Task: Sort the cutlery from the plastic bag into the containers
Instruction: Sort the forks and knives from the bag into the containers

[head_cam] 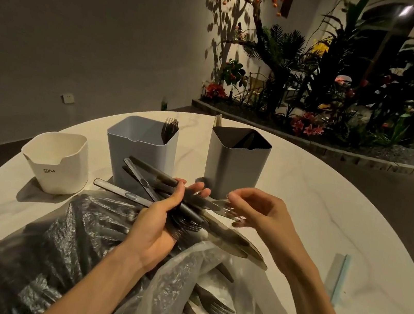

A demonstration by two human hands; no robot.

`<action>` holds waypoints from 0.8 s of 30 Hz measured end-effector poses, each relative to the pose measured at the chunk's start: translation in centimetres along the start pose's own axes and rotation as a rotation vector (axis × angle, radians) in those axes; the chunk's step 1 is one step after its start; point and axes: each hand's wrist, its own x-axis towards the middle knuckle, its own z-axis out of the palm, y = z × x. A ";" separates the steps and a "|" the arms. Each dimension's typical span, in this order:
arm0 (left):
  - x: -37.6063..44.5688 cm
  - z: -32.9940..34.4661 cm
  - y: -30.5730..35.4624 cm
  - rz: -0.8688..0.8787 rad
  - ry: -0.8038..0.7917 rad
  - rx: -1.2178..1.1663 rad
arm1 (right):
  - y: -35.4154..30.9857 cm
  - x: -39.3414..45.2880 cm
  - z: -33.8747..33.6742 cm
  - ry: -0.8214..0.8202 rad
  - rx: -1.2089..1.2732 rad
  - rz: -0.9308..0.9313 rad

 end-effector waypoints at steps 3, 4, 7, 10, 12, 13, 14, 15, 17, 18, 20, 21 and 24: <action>0.0 -0.1 0.1 -0.004 -0.023 -0.022 | -0.1 -0.3 -0.1 -0.187 -0.120 0.059; 0.0 -0.1 0.1 -0.004 -0.027 -0.028 | -0.1 -0.4 -0.1 -0.232 -0.123 0.065; -0.1 -0.1 0.2 0.019 -0.027 -0.046 | -0.2 -0.6 -0.9 -0.293 -0.108 0.081; 0.0 -0.2 0.4 0.064 -0.022 -0.048 | -0.3 -0.9 -1.7 -0.309 -0.105 0.075; 0.0 -0.3 0.5 0.066 -0.031 -0.060 | -0.2 -0.7 -1.8 -0.201 -0.047 0.058; 0.0 -0.2 0.5 0.061 -0.045 -0.061 | -0.1 -0.5 -1.7 -0.126 0.019 0.055; -0.1 -0.1 0.5 0.052 -0.057 -0.056 | 0.1 -0.3 -1.5 -0.051 0.109 0.058; -0.3 0.0 0.5 0.045 -0.063 -0.047 | 0.3 -0.1 -1.1 0.011 0.204 0.066; -0.5 0.2 0.5 0.045 -0.061 -0.021 | 0.3 0.0 -0.2 0.085 0.355 0.101; -0.7 0.3 0.6 0.048 -0.055 -0.009 | 0.3 0.1 0.3 0.107 0.421 0.125; -0.7 0.2 0.7 0.065 -0.053 -0.006 | 0.1 0.1 1.0 0.141 0.591 0.180; -0.5 0.1 0.8 0.072 -0.051 -0.017 | 0.0 0.0 1.4 0.152 0.684 0.204; -0.4 -0.2 0.5 0.060 -0.064 -0.022 | -0.3 -0.4 2.9 0.126 0.783 0.217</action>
